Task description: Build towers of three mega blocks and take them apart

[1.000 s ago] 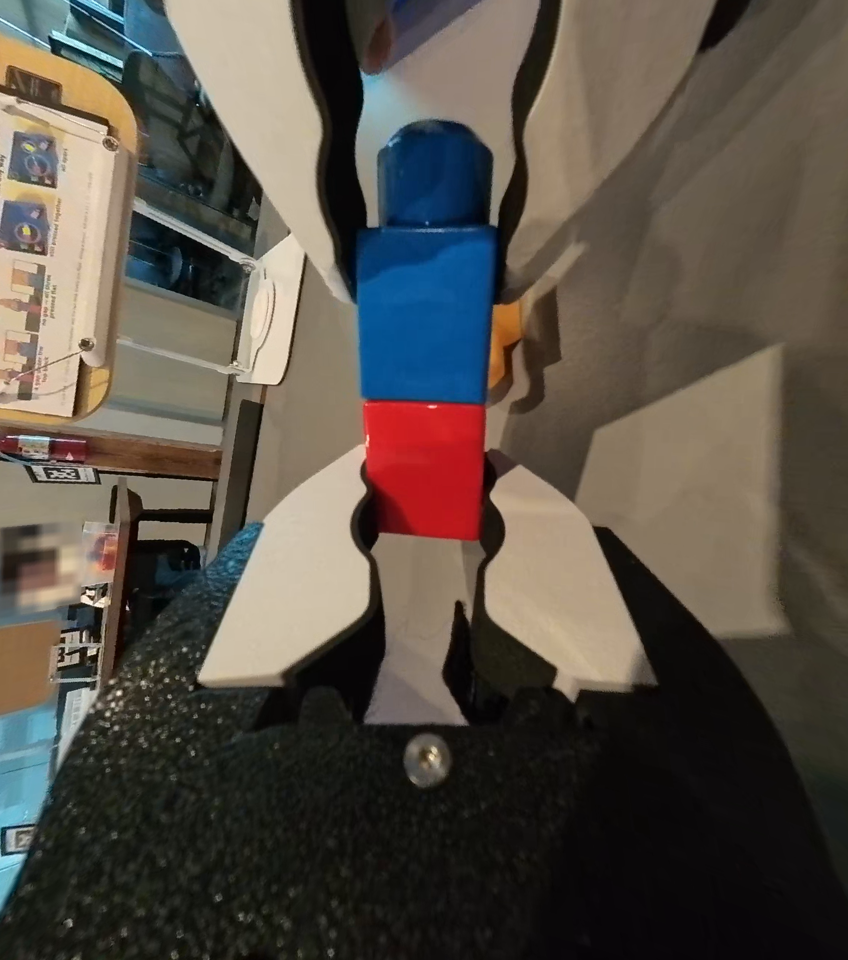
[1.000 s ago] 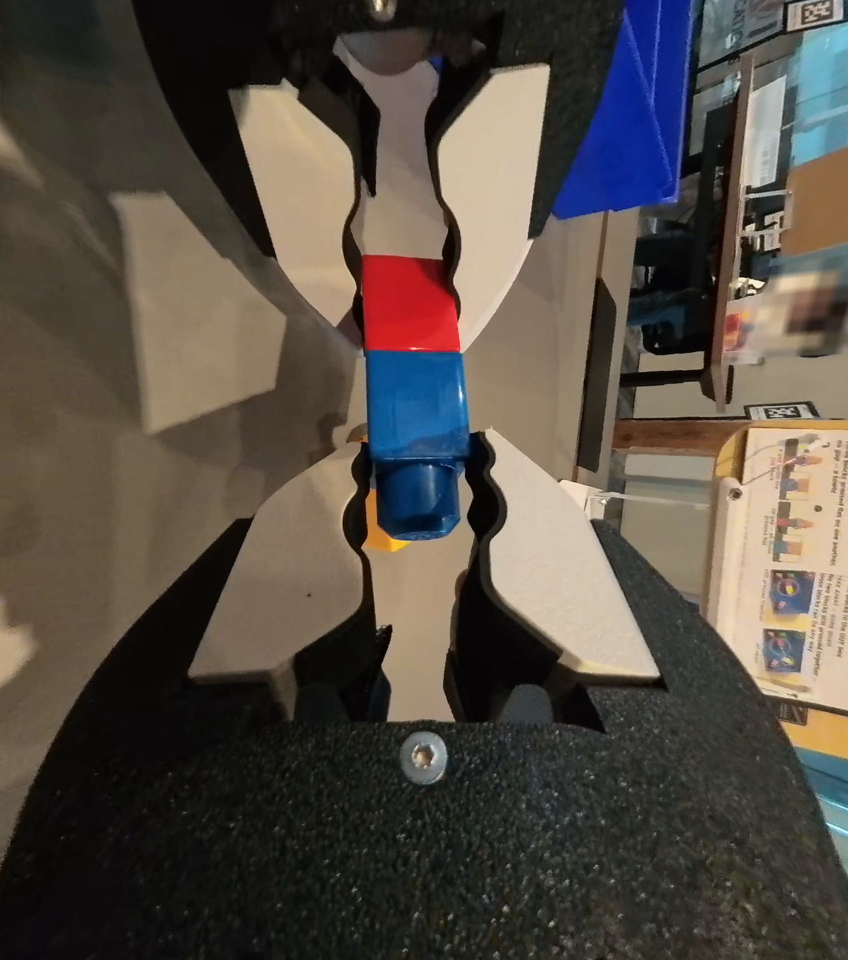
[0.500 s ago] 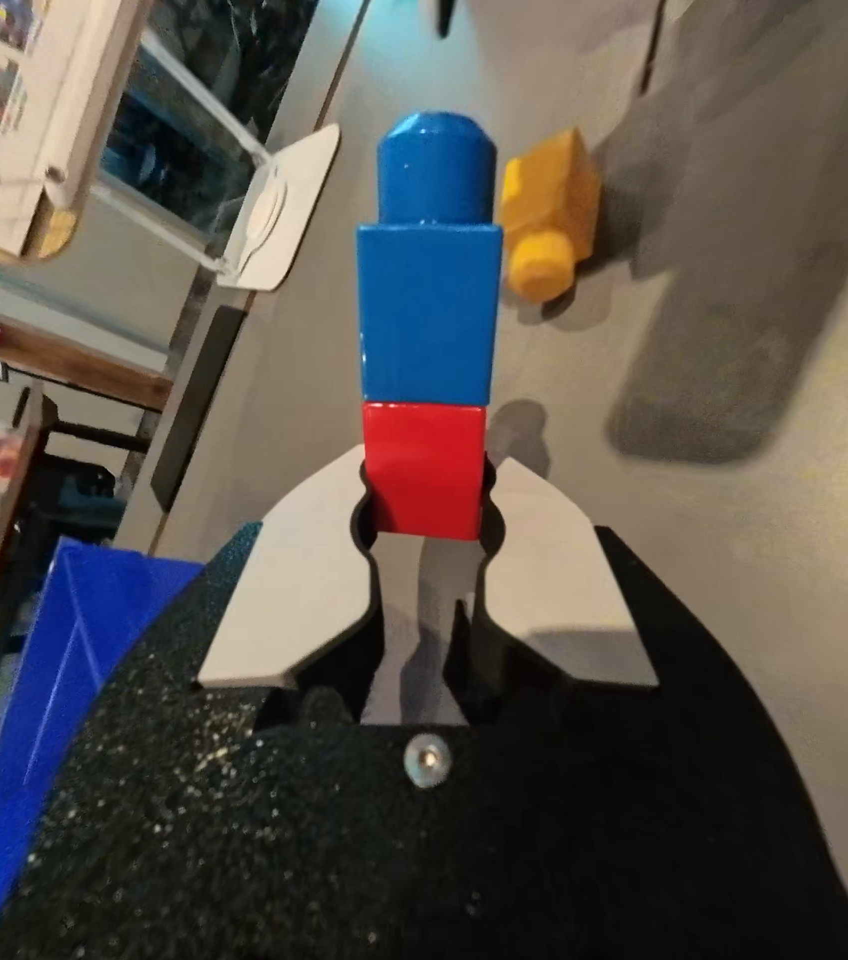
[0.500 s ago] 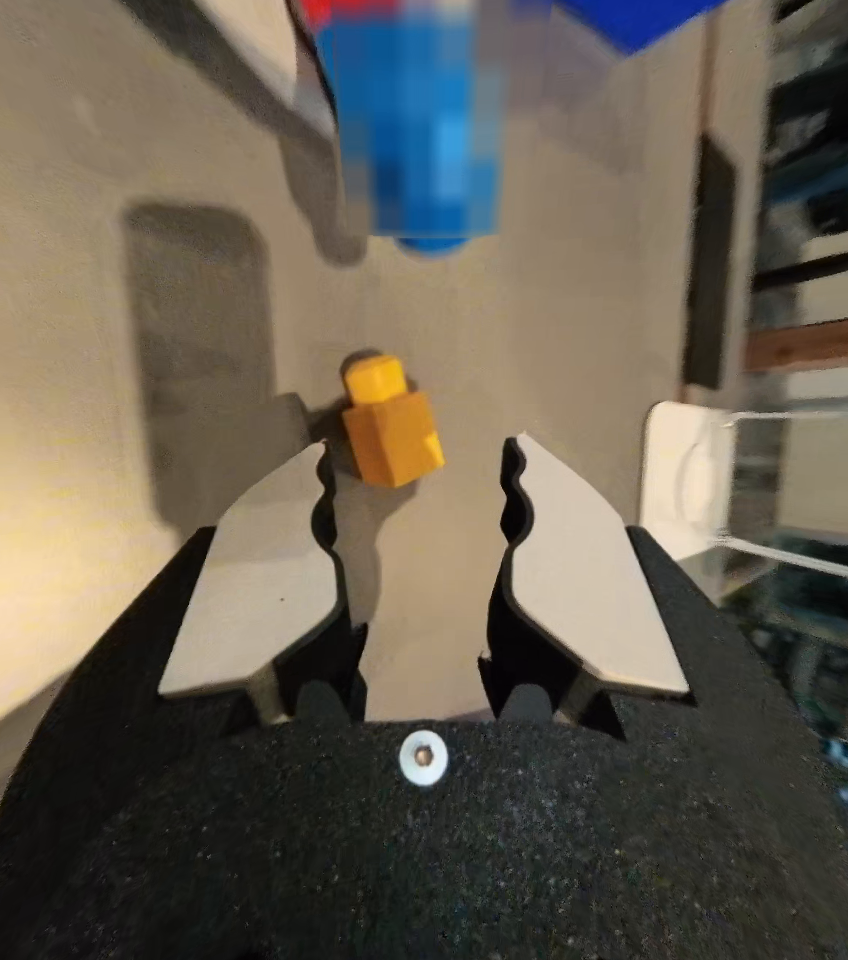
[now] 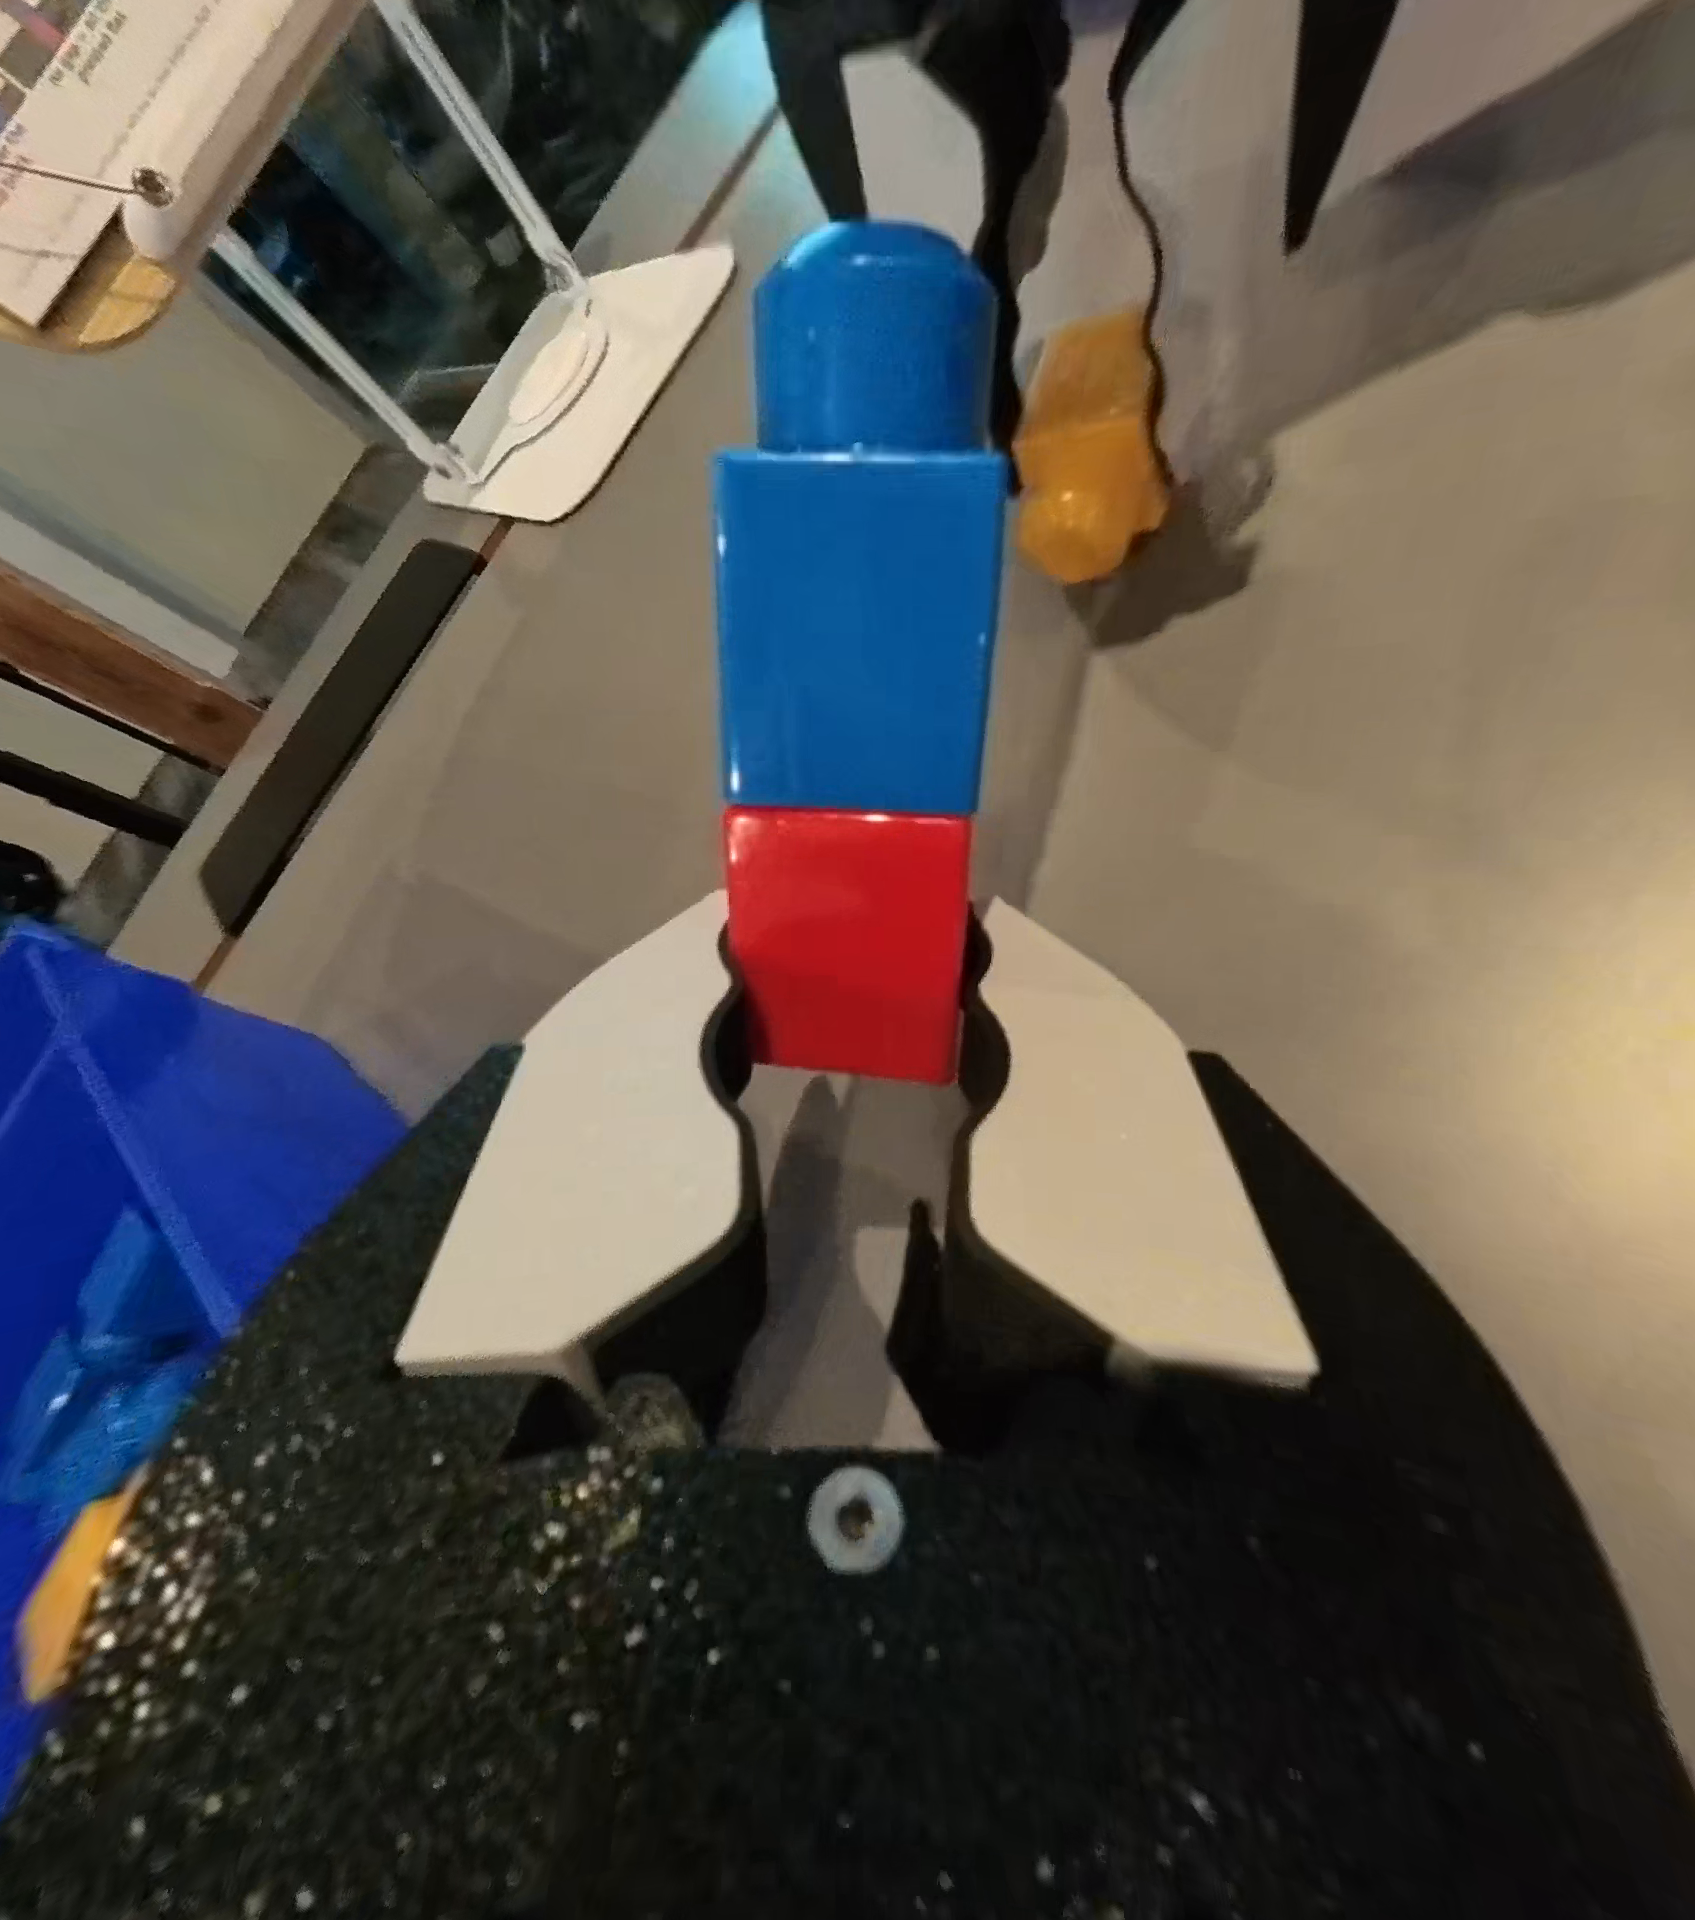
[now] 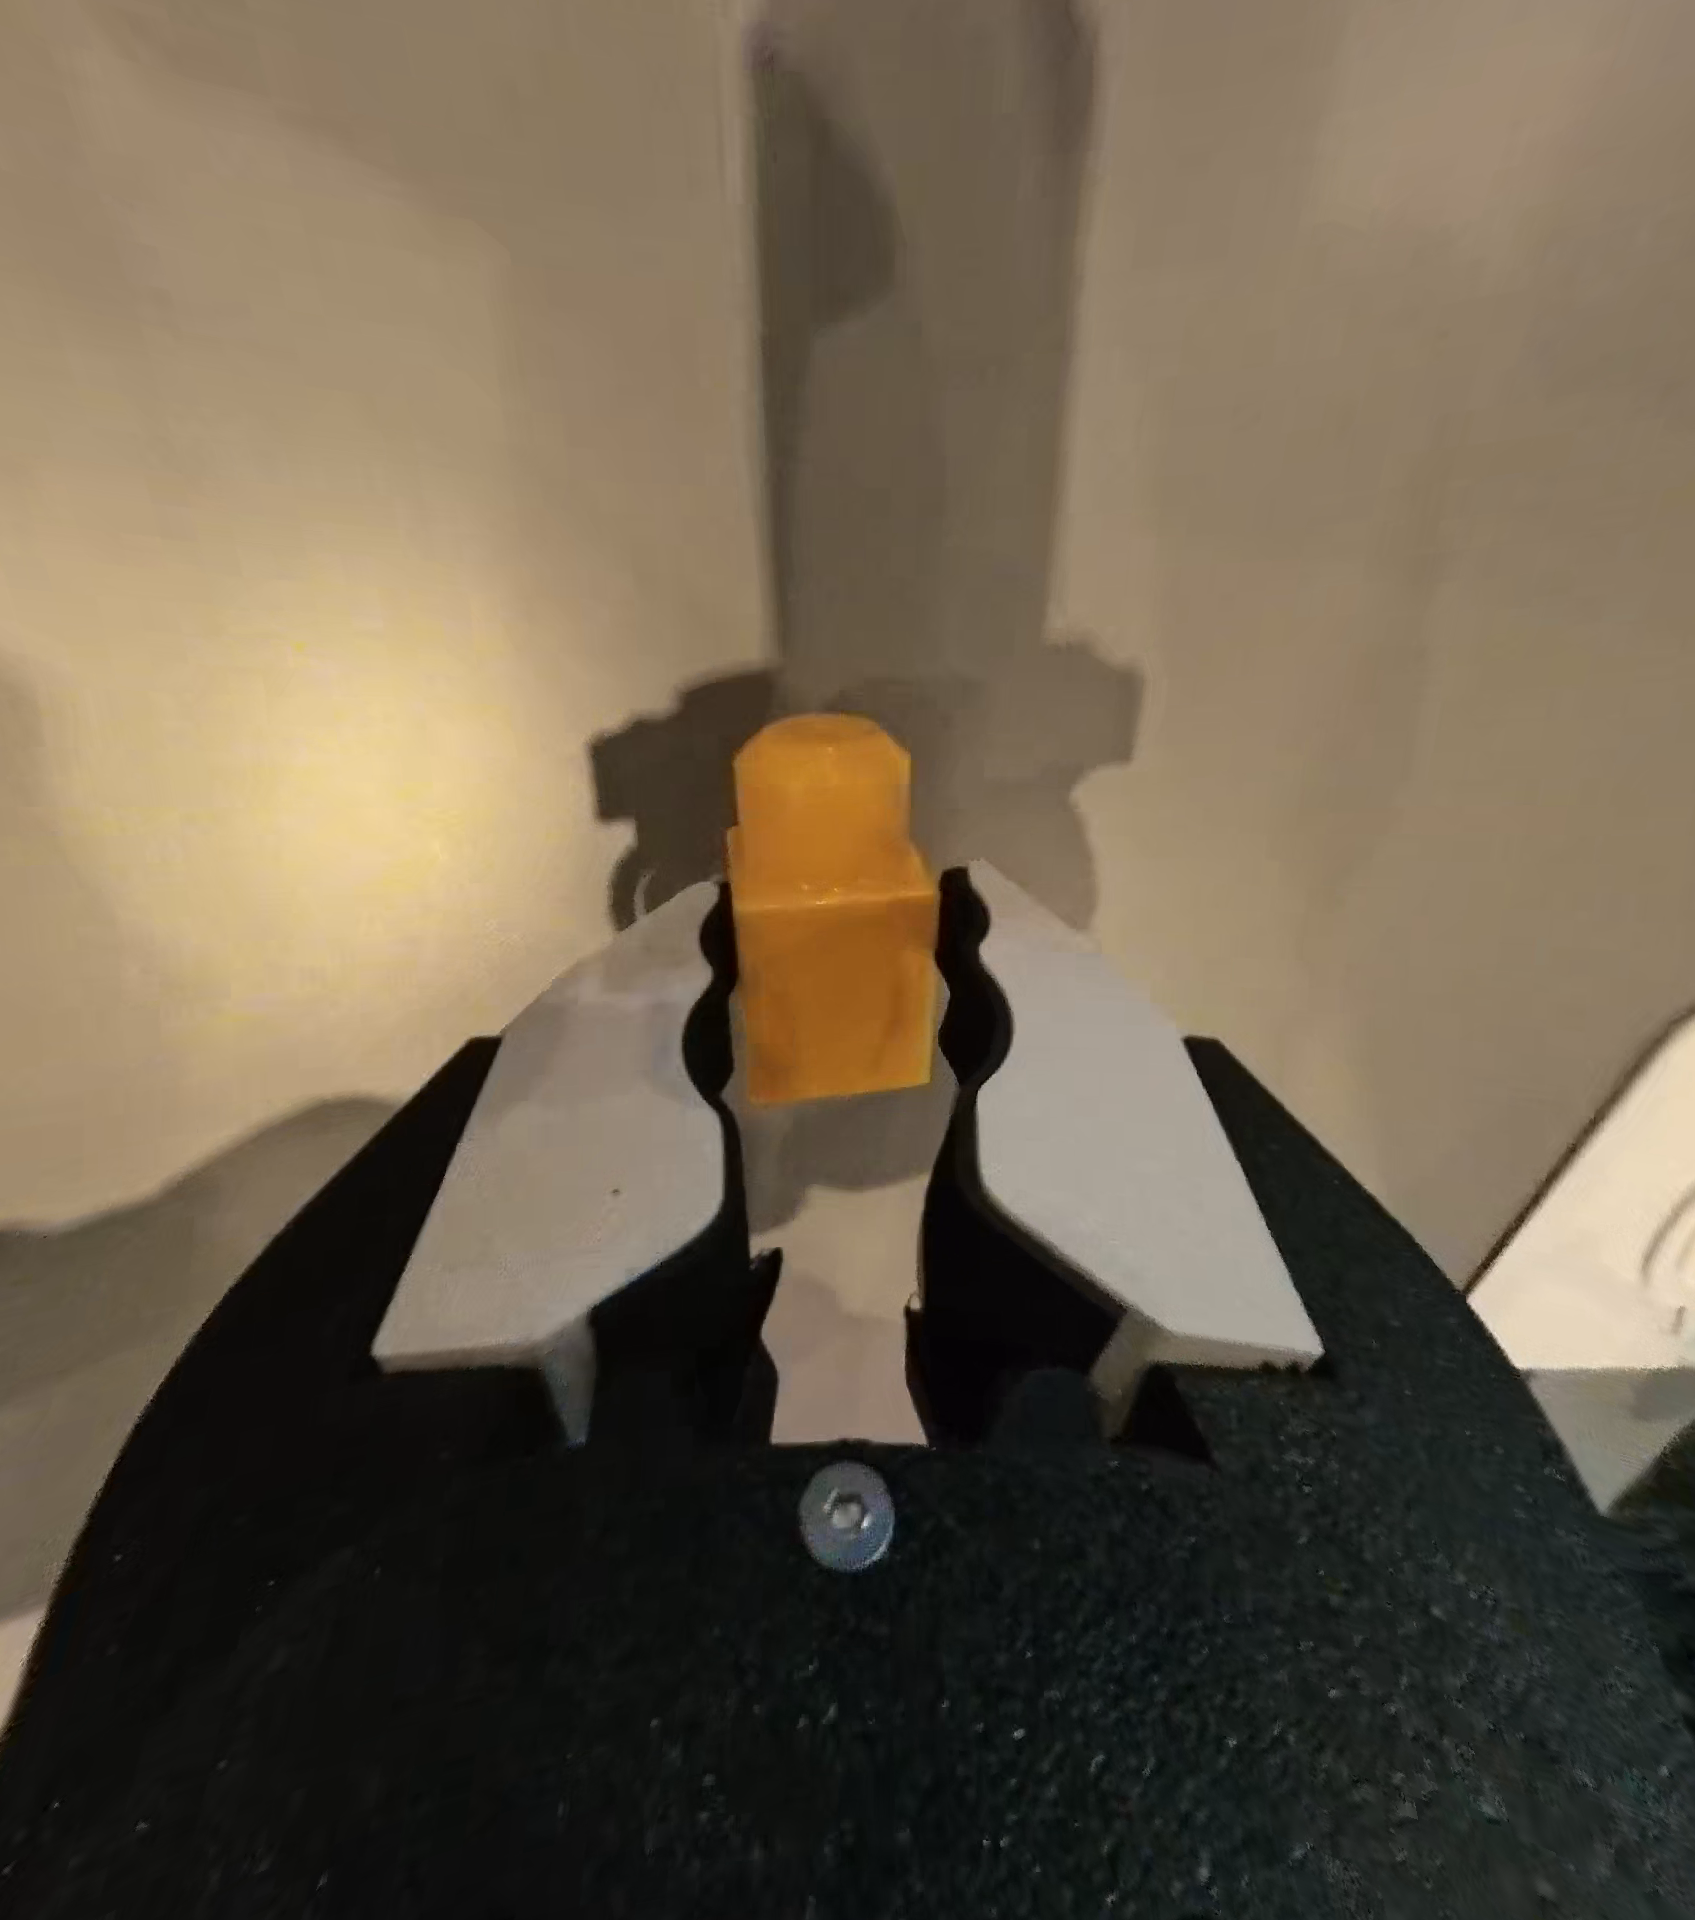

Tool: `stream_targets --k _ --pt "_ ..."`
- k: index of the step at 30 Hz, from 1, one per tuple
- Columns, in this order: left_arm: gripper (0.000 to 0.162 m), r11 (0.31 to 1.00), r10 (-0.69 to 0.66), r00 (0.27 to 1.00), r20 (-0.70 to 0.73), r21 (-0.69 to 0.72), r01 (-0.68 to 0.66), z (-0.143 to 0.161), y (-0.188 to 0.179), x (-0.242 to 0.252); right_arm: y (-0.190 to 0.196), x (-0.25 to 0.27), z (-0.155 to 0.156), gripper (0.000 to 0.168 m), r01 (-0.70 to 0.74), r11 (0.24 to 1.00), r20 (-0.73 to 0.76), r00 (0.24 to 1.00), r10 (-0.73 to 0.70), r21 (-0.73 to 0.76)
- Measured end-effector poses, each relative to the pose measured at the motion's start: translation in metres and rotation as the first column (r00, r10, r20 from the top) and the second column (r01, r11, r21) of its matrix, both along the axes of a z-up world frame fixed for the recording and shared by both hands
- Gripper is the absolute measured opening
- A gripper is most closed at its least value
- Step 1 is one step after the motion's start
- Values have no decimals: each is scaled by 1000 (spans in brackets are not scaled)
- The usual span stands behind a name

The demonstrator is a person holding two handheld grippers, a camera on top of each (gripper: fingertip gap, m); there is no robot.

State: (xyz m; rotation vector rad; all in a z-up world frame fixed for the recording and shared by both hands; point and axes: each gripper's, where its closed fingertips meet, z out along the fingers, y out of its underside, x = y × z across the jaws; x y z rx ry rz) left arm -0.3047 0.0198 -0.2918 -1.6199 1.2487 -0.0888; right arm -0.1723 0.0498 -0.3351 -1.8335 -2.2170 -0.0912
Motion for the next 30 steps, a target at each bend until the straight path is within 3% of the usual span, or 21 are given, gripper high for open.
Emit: stream_targets --k 2,3,5,7,10,13,16,25,30 --pt "37 998 -26 991 132 -53 33 8 -3 7 7 -15 32 37 75 997 -250 966 -65 31" --pt "36 994 -46 976 213 -86 65 13 -6 12 10 -24 54 37 123 992 -408 907 -104 21" --pt "36 978 -88 926 367 -142 149 24 -11 25 8 -41 105 37 168 985 -720 679 -146 -41" --pt "36 957 -117 870 478 -181 228 33 -15 36 -3 -51 154 37 139 980 -910 370 -188 -145" --pt "36 924 -146 811 566 -216 316 41 -20 52 -24 -57 199 37 -8 960 -960 10 -281 -282" --pt "36 895 -162 776 609 -241 375 42 -24 65 -38 -63 214 37 -138 929 -918 -157 -364 -344" --pt "36 864 -176 733 657 -255 435 46 -30 73 -44 -69 211 37 -186 912 -901 -173 -397 -366" --pt "36 841 -194 712 675 -260 475 49 -36 79 -51 -73 192 37 -145 922 -929 -37 -368 -359" --pt "36 829 -190 688 701 -260 495 51 -38 81 -51 -70 191 37 -118 926 -929 -53 -365 -358"
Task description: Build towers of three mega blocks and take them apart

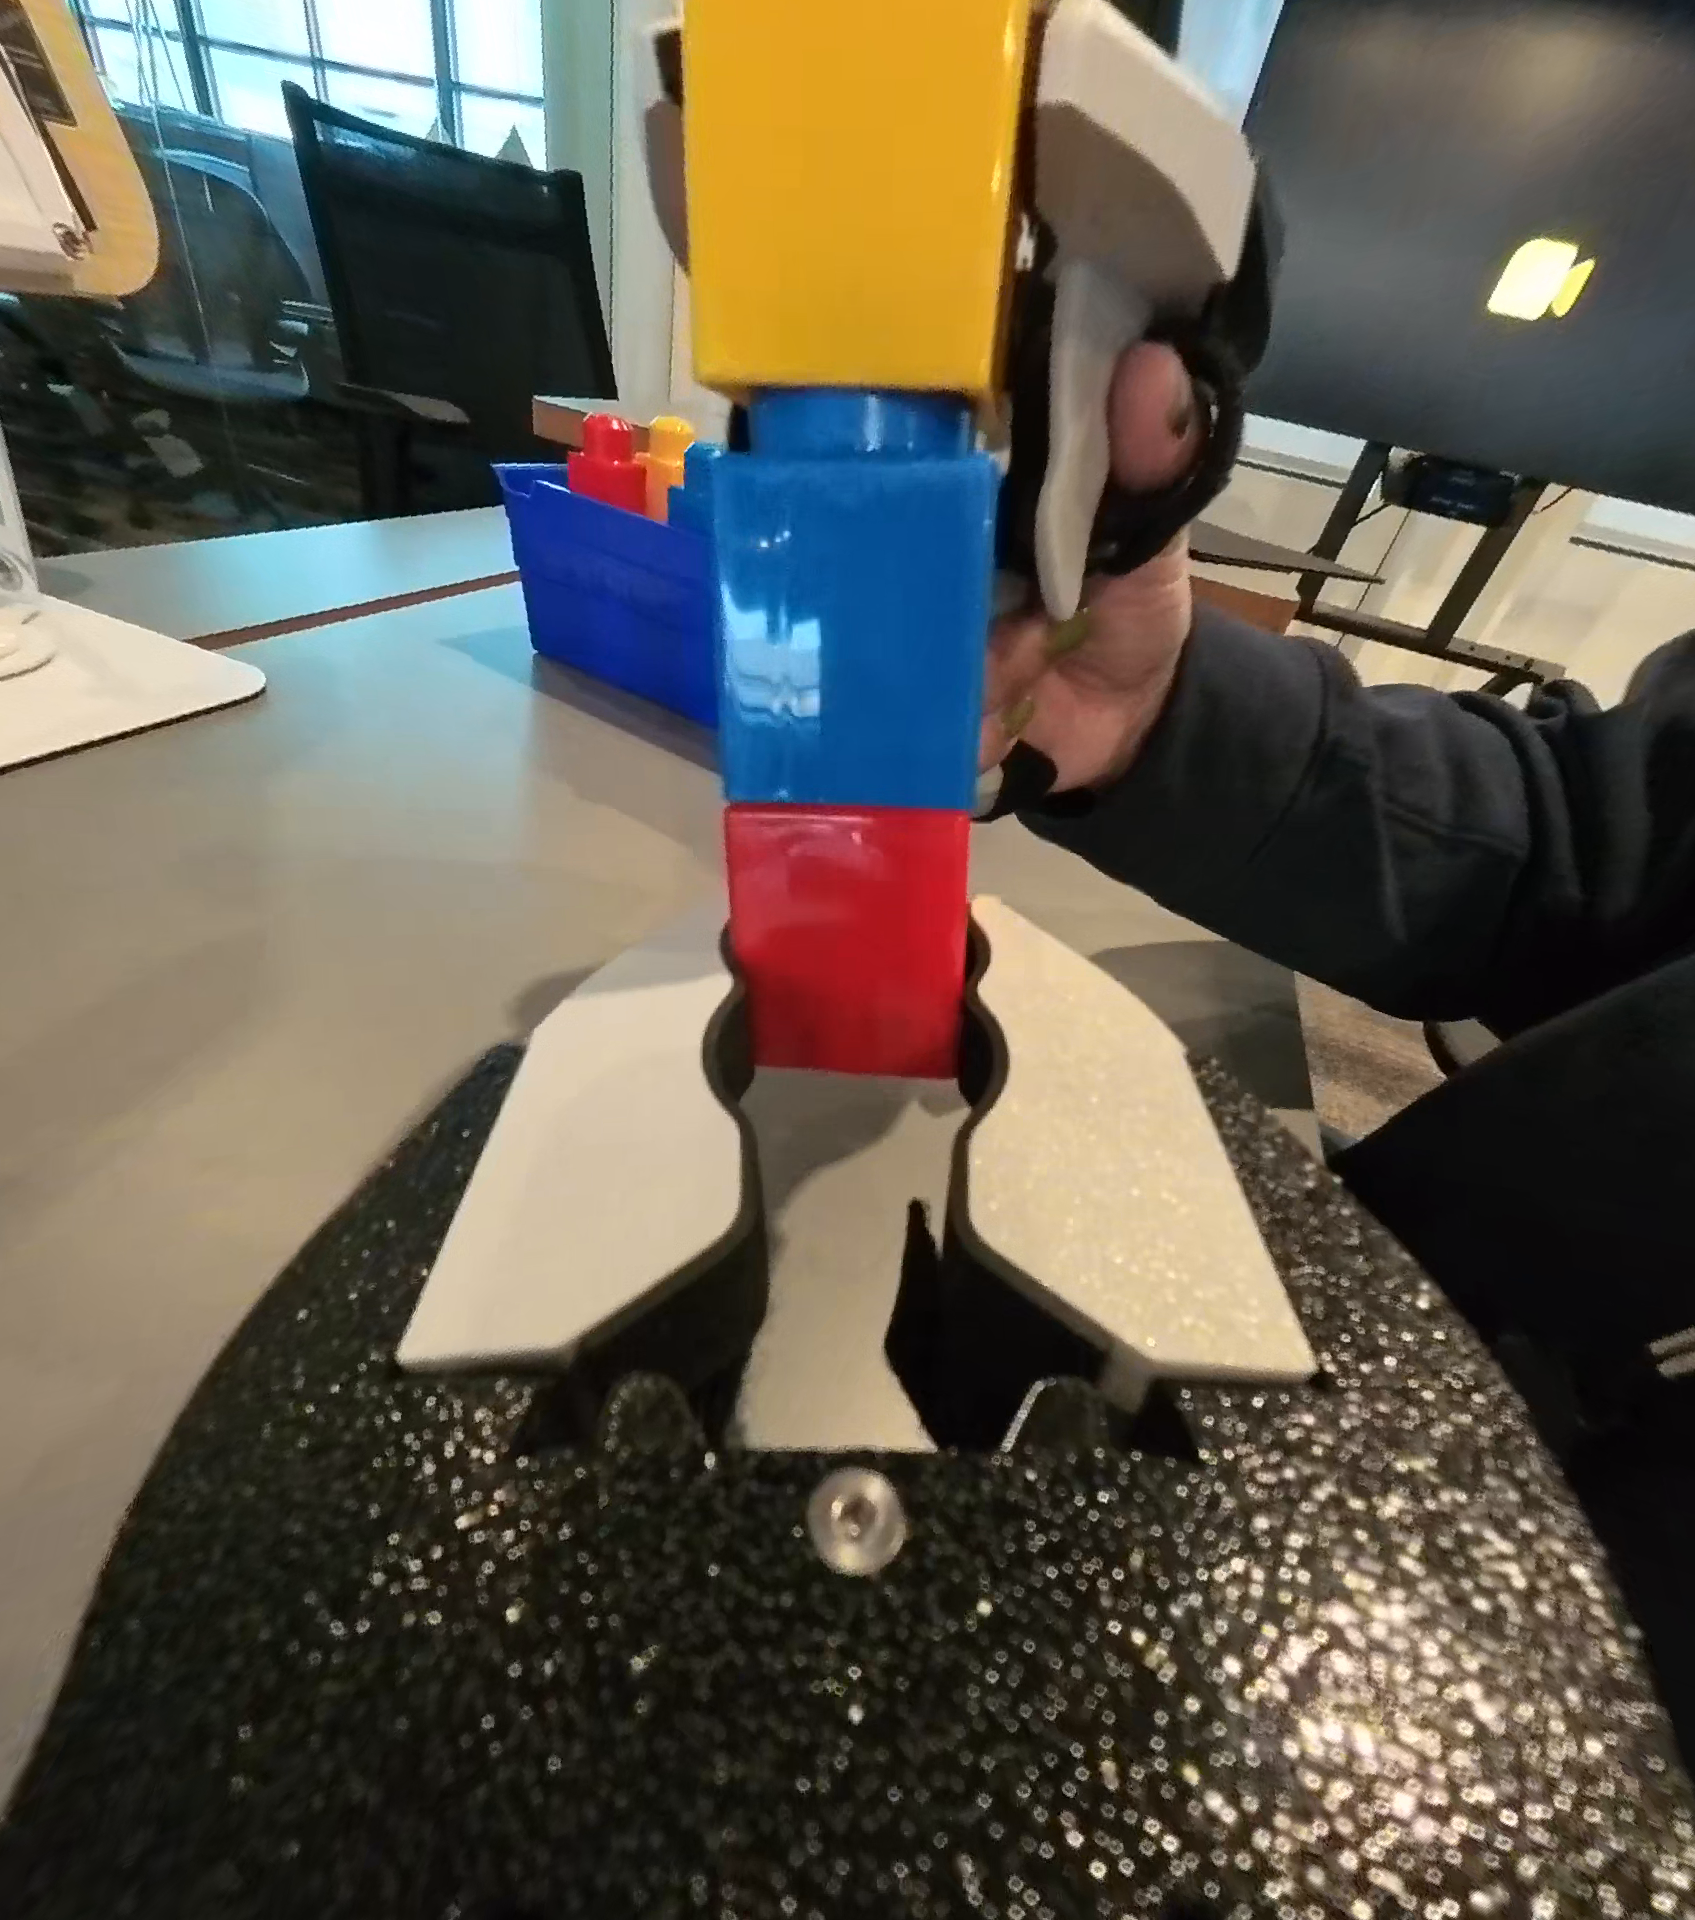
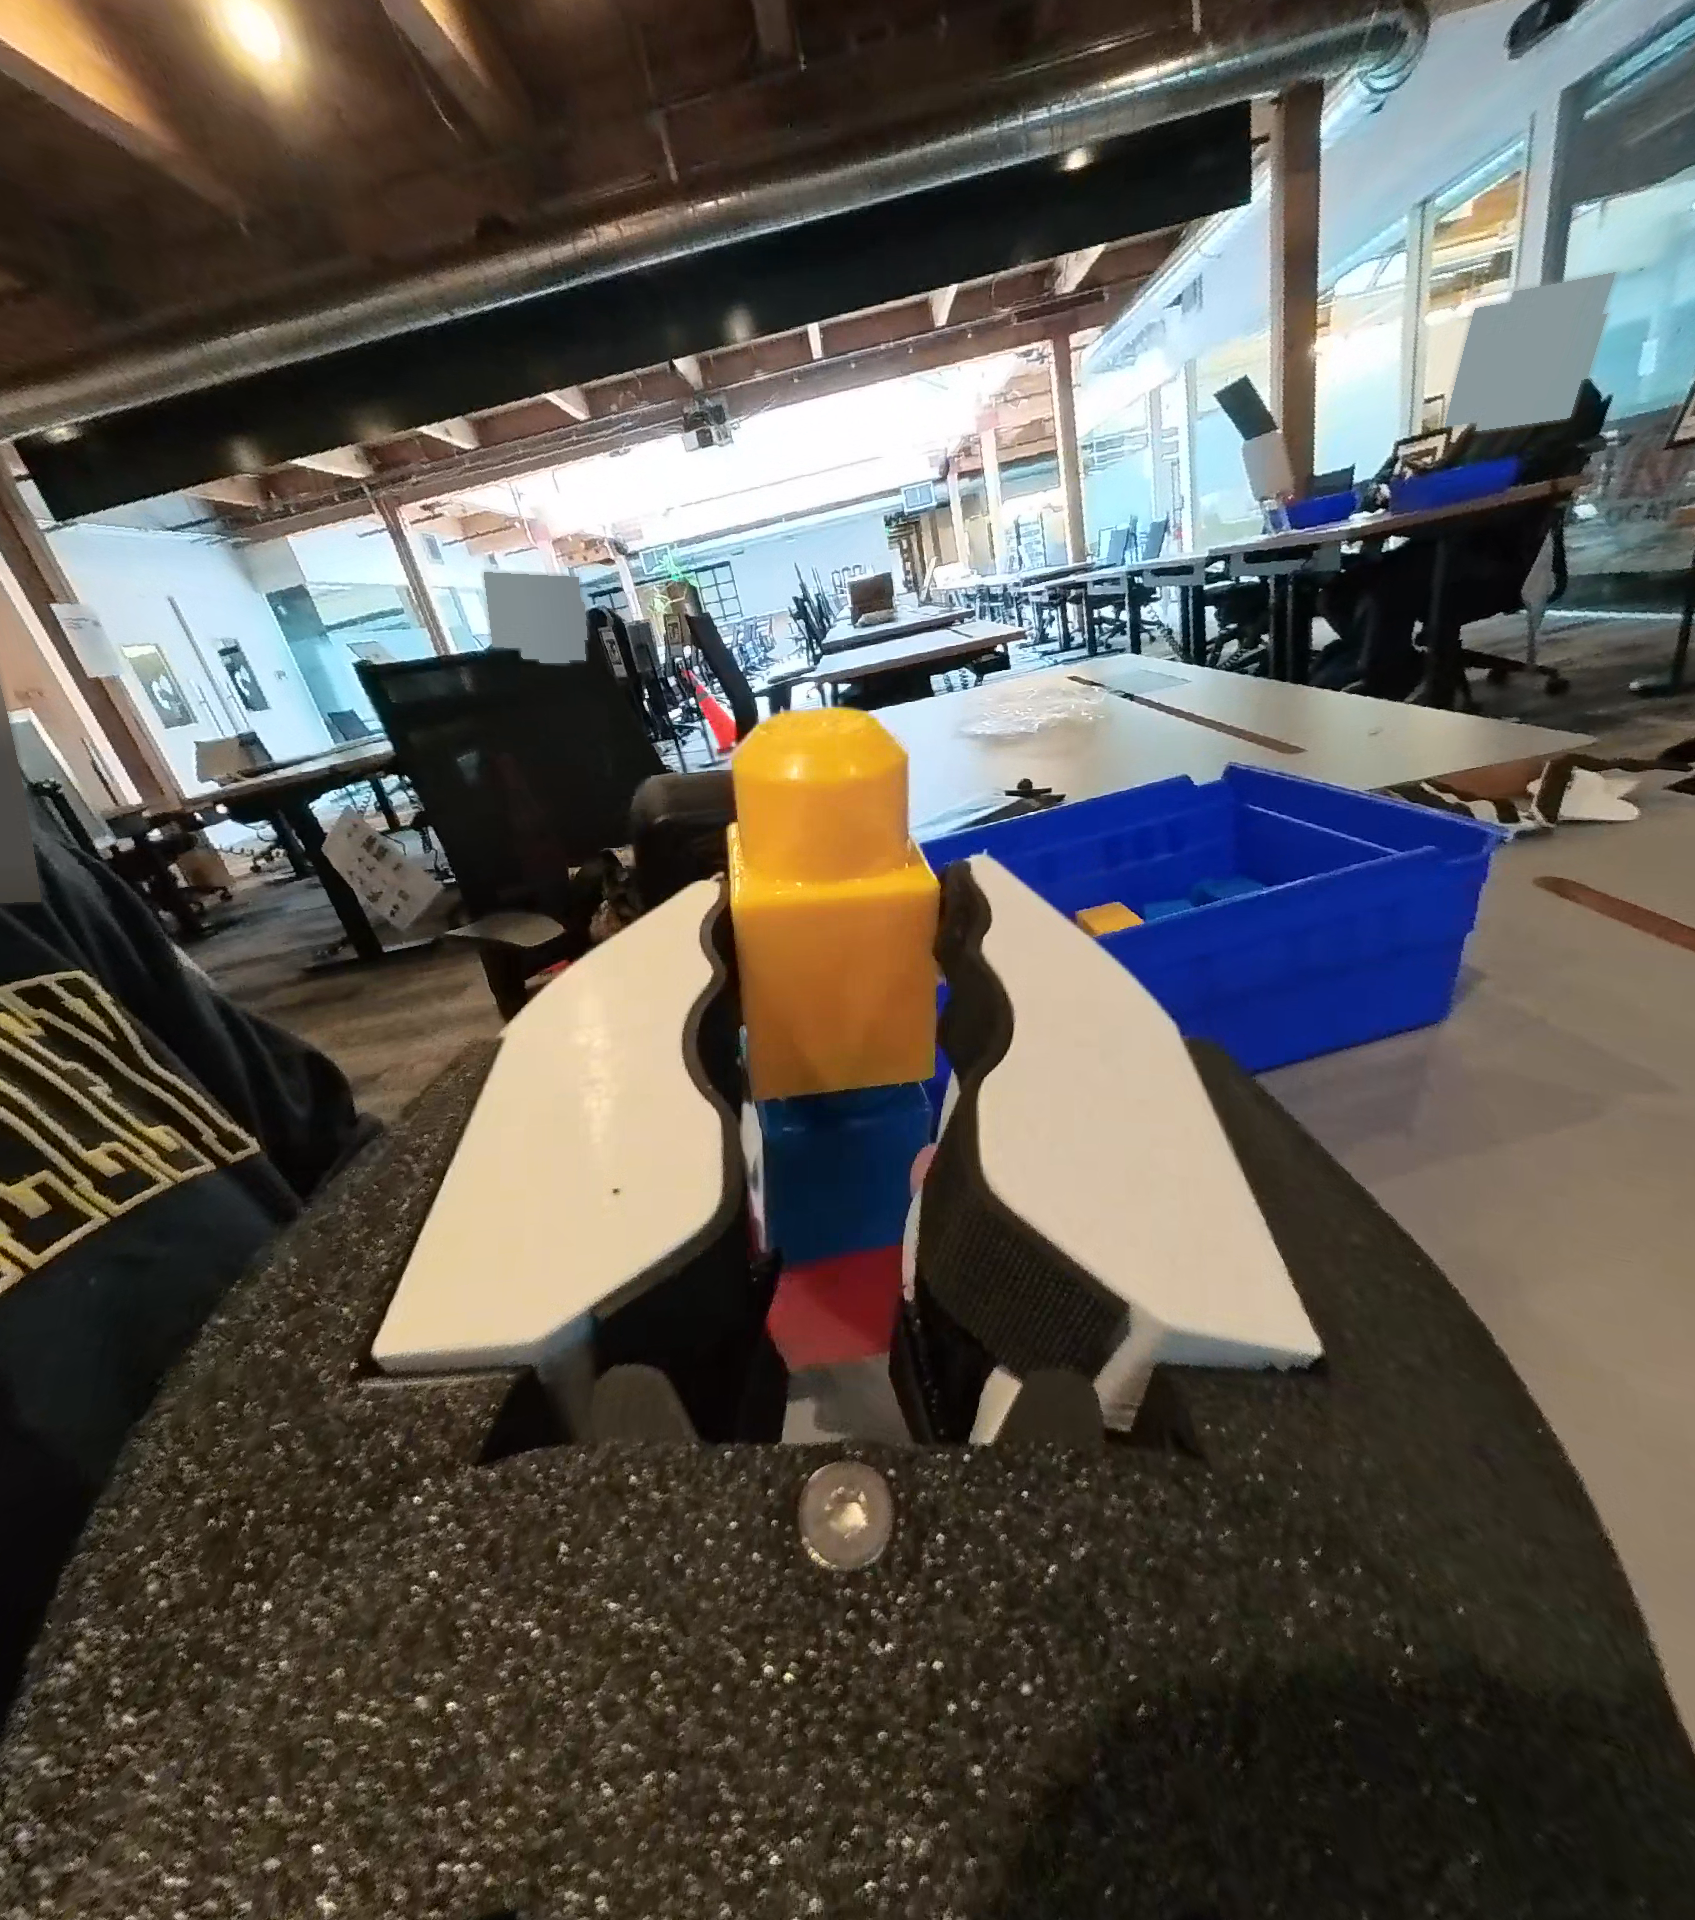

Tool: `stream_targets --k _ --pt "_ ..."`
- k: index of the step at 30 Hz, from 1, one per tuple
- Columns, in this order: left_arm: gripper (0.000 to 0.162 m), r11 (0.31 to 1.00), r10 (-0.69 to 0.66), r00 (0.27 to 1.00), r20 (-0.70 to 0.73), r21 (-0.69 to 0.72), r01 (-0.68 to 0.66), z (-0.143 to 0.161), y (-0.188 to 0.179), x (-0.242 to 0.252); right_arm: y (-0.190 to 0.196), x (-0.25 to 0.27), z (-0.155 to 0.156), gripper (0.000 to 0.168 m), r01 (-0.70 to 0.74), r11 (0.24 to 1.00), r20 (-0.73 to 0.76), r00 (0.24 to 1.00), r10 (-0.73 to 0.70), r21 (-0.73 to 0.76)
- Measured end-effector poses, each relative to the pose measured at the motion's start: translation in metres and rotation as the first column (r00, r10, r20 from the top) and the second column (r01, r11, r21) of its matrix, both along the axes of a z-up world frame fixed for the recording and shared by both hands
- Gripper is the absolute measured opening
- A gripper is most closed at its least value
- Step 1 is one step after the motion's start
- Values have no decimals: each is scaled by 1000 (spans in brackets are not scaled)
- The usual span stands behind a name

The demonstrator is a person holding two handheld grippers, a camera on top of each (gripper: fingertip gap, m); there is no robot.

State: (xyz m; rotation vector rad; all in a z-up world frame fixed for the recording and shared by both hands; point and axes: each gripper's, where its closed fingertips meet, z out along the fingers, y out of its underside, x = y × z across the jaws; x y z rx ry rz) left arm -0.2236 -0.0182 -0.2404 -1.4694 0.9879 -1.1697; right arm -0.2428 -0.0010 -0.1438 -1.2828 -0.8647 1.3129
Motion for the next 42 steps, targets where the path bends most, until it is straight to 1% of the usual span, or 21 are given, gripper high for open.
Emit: stream_targets --k 3,7,12,16,18,19,20,21,22,23,25,26,28,29,31,34,37,38,40,42 --pt "35 999 -28 999 21 -24 29 0 -3 1 -1 0 -2 37 24 999 19 1000 -25 32" --pt "35 998 -56 998 21 0 56 4 -9 2 -10 1 -3 38 -53 998 -29 998 53 -15" --pt "35 996 -85 996 -14 25 85 3 -16 3 -20 6 -6 38 -88 996 -15 996 88 -7" --pt "35 994 -102 994 -47 40 104 2 -18 6 -24 10 -8 38 -90 996 40 995 90 -8" --pt "35 993 -106 993 -60 39 109 -1 -18 8 -25 15 -12 37 -81 997 118 990 78 16" --pt "36 994 -97 993 -61 49 100 0 -17 9 -24 19 -18 42 -62 997 199 979 52 43" --pt "35 994 -88 994 -67 64 93 1 -16 9 -19 24 -23 71 -20 998 269 963 1 67" --pt "35 993 -76 992 -100 82 84 0 -13 9 -21 28 -23 84 -13 996 312 950 -14 83" --pt "35 991 -54 987 -150 110 71 -5 -9 9 -24 31 -24 86 -18 995 362 932 -19 100" --pt "35 988 -45 979 -199 135 72 -10 -8 10 -27 35 -25 85 -14 991 414 909 -43 132" --pt "35 980 -62 964 -257 168 108 -14 -12 15 -27 45 -33 82 1 982 540 835 -105 191" --pt "35 974 -64 954 -293 190 124 -16 -13 18 -29 48 -36 78 -6 979 587 801 -118 205" --pt "35 959 -53 925 -376 239 152 -23 -16 25 -35 54 -45 61 -21 973 660 738 -140 229" --pt "35 953 -46 913 -406 255 162 -26 -17 28 -37 57 -50 47 -27 969 690 707 -154 244" --pt "36 941 -31 899 -438 290 174 -30 -18 35 -47 61 -56 42 -45 965 715 681 -159 257" --pt "36 928 -47 918 -394 323 186 -26 -23 50 -54 73 -53 41 -8 959 697 688 -200 283" --pt "41 918 -44 959 -282 366 150 -9 -26 71 -57 93 -47 41 43 951 684 686 -250 305" --pt "52 915 -41 971 -235 382 131 -1 -26 77 -57 101 -45 41 57 947 688 674 -270 316" --pt "77 911 -9 981 -192 403 87 10 -18 85 -58 119 -38 40 83 941 690 660 -298 327" --pt "89 898 70 985 -155 441 5 16 -1 87 -55 145 -20 40 126 927 675 652 -345 353"
